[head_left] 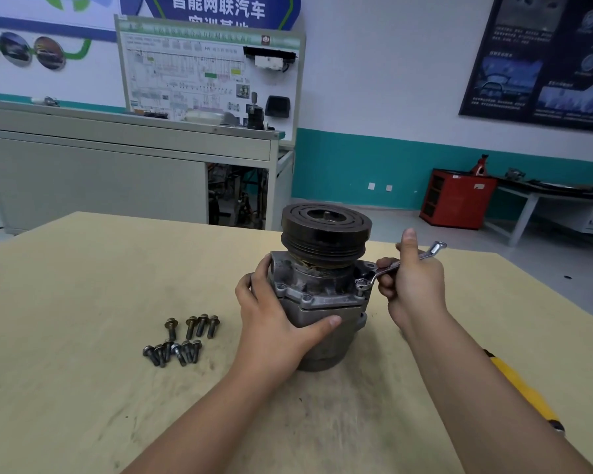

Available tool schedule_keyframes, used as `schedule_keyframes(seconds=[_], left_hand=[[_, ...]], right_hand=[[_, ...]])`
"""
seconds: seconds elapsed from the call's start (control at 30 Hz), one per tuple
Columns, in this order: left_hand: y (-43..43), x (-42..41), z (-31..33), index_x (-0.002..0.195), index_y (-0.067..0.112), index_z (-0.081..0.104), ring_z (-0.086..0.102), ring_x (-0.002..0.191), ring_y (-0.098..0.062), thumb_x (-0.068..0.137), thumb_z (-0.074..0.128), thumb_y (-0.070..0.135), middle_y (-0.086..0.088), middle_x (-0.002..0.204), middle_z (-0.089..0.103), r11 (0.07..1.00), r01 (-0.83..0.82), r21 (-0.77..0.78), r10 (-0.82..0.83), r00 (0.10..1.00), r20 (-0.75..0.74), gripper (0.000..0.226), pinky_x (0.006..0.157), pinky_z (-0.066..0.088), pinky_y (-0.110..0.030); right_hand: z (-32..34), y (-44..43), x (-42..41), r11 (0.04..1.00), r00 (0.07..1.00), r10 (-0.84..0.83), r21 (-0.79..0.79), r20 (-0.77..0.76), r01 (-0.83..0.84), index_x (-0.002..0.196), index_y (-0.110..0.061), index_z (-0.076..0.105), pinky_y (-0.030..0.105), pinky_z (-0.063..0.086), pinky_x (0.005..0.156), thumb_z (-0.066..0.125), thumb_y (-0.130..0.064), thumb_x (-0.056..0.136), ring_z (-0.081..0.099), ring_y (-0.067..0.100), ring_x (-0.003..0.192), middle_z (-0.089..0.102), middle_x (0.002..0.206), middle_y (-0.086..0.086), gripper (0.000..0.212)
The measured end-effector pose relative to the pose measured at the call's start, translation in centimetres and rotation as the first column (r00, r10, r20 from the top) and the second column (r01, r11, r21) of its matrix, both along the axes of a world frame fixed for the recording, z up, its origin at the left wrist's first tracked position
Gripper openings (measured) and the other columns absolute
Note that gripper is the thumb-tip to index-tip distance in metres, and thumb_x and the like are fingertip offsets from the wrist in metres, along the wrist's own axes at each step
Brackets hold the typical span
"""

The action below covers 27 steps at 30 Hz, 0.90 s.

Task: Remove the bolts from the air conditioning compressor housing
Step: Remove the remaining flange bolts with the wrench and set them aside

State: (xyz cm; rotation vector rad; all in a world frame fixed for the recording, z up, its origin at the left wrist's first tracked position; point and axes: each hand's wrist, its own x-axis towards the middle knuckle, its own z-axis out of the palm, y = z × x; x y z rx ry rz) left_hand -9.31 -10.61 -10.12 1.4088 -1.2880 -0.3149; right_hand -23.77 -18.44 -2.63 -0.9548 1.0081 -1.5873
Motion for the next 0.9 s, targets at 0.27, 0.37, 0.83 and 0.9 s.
schedule_keyframes(seconds=[0.27, 0.37, 0.83, 0.9], left_hand=[[0.0, 0.0, -0.1, 0.138, 0.050, 0.002, 0.025, 0.126, -0.004, 0.053, 0.079, 0.058, 0.026, 0.125, 0.008, 1.000, 0.011, -0.003, -0.011, 1.000, -0.012, 0.115, 0.102, 0.023, -0.019], [0.1, 0.0, 0.0, 0.138, 0.050, 0.001, 0.026, 0.130, -0.008, 0.052, 0.077, 0.059, 0.027, 0.122, 0.008, 1.000, 0.012, 0.003, -0.012, 1.000, -0.012, 0.115, 0.102, 0.024, -0.019], [0.5, -0.5, 0.7, 0.143, 0.041, 0.003, 0.018, 0.140, -0.018, 0.049, 0.073, 0.068, 0.014, 0.145, 0.004, 0.994, -0.099, 0.045, 0.096, 0.994, 0.056, 0.120, 0.116, 0.017, -0.036], [0.8, -0.7, 1.2, 0.145, 0.038, 0.003, -0.005, 0.145, -0.015, 0.052, 0.069, 0.075, 0.008, 0.154, -0.011, 0.977, -0.213, 0.014, 0.205, 0.956, 0.208, 0.120, 0.117, 0.000, -0.044]], right_hand=[[0.2, 0.2, 0.0, 0.998, 0.994, 0.053, 0.047, -0.095, -0.049, 0.075, -0.008, 0.049, 0.017, 0.033, 0.034, 0.041, -0.022, 0.102, 0.043, 0.005, 0.032, 0.058, 0.057, 0.003, 0.031], [0.3, 0.5, -0.4, 0.984, 0.988, 0.155, 0.080, 0.029, -0.157, 0.073, -0.008, 0.051, 0.015, 0.033, 0.034, 0.037, -0.017, 0.103, 0.043, 0.006, 0.033, 0.059, 0.057, 0.003, 0.033], [-1.2, 1.8, -2.8, 0.974, 0.873, 0.191, 0.021, 0.449, -0.223, 0.085, -0.008, 0.052, 0.012, 0.037, 0.037, 0.036, -0.019, 0.103, 0.047, 0.006, 0.036, 0.059, 0.053, -0.001, 0.026], [-2.0, 2.3, -3.2, 0.971, 0.856, 0.186, 0.043, 0.483, -0.235, 0.084, -0.008, 0.052, 0.011, 0.036, 0.037, 0.036, -0.018, 0.103, 0.045, 0.006, 0.035, 0.058, 0.053, 0.001, 0.026]])
